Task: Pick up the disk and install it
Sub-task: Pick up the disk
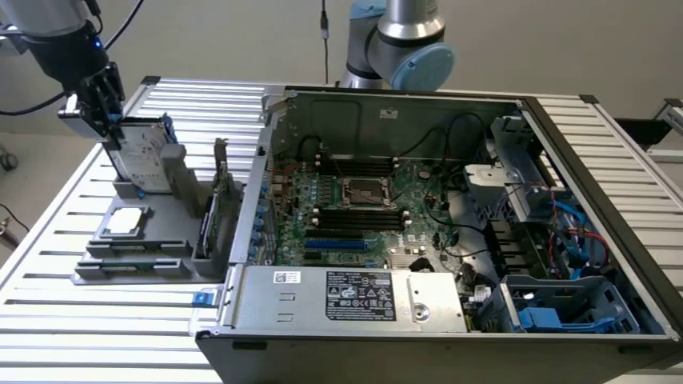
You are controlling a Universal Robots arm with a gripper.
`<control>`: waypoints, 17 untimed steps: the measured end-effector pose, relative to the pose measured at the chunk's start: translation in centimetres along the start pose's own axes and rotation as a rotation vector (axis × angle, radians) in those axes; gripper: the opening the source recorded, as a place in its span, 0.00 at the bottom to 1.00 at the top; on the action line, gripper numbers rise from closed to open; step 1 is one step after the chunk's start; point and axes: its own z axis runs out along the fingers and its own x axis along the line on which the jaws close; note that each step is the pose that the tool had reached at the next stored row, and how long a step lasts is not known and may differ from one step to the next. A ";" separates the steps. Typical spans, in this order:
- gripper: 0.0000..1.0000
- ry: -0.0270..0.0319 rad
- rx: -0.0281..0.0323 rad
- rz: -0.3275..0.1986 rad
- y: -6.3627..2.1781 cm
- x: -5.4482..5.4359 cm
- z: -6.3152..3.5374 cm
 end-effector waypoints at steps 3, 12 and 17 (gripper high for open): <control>0.49 -0.0001 0.0001 0.005 0.05 -0.1 0.00; 0.49 0.0000 0.0006 0.030 0.08 -0.4 0.03; 0.49 0.0000 0.0008 0.044 0.11 -0.4 0.05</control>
